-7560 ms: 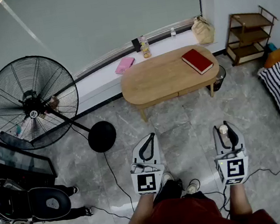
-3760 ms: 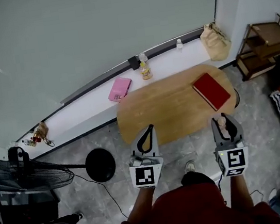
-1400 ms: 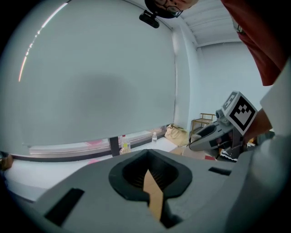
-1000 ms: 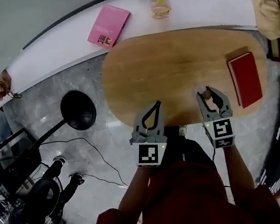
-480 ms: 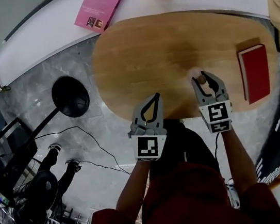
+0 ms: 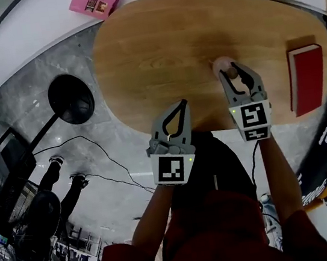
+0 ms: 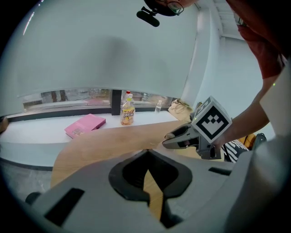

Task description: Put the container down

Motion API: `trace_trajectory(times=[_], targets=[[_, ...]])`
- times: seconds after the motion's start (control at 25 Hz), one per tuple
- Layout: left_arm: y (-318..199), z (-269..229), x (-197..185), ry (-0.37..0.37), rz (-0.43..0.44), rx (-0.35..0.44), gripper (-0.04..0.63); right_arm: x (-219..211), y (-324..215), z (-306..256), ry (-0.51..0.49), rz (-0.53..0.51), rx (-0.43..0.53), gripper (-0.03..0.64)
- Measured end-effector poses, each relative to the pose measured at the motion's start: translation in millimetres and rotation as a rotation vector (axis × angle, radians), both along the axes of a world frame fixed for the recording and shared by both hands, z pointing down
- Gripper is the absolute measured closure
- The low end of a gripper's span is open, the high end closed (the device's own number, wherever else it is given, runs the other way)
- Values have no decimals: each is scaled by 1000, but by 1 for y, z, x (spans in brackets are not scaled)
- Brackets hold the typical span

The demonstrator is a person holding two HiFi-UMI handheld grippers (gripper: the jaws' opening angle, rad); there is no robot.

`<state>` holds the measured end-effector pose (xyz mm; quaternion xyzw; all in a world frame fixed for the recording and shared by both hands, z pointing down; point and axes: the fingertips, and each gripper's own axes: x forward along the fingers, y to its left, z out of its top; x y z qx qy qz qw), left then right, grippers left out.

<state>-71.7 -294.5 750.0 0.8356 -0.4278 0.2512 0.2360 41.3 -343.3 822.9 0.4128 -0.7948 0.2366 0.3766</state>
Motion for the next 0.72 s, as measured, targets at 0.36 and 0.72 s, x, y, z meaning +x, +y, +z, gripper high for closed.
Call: trace_trajectory(times=[0.36,0.72], targets=[[-1,16,-4,9,-5,-27,591,-11,-13,10,-12,0,36,479],[6,20,4,14,19,-39,591,-7,1,13,14,-18,86,477]])
